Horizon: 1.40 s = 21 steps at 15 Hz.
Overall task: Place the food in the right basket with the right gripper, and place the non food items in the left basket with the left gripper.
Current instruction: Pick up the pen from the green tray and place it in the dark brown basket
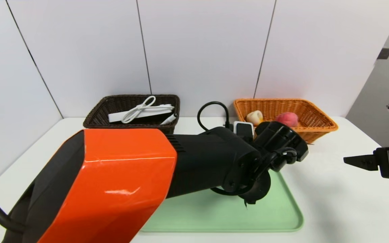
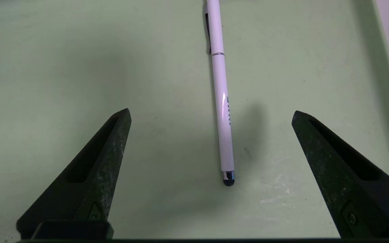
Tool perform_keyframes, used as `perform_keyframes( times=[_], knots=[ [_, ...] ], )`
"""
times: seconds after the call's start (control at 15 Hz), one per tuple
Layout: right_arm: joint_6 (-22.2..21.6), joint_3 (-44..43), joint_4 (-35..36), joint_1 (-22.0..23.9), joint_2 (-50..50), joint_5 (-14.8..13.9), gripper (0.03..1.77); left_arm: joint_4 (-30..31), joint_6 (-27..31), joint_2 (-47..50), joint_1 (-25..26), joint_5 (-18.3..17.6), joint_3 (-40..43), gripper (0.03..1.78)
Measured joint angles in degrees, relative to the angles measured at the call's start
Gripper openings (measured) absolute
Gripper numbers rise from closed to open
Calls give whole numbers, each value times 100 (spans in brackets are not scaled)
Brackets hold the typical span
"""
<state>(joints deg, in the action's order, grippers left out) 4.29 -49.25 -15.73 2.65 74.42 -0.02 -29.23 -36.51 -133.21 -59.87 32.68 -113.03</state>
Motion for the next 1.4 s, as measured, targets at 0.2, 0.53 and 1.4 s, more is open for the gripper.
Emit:
perform_keyframes(
  times=[0.2, 0.53, 1.4],
  knots=[
    [-5, 33, 5, 0, -20, 0, 171, 189, 46, -152, 9, 6, 0, 169],
    [-5, 46, 7, 7, -48, 0, 171, 272, 82, -317, 59, 15, 0, 169],
    [6, 38, 11, 0, -56, 2, 171, 451, 189, -445, 107, 33, -1, 153]
  ],
)
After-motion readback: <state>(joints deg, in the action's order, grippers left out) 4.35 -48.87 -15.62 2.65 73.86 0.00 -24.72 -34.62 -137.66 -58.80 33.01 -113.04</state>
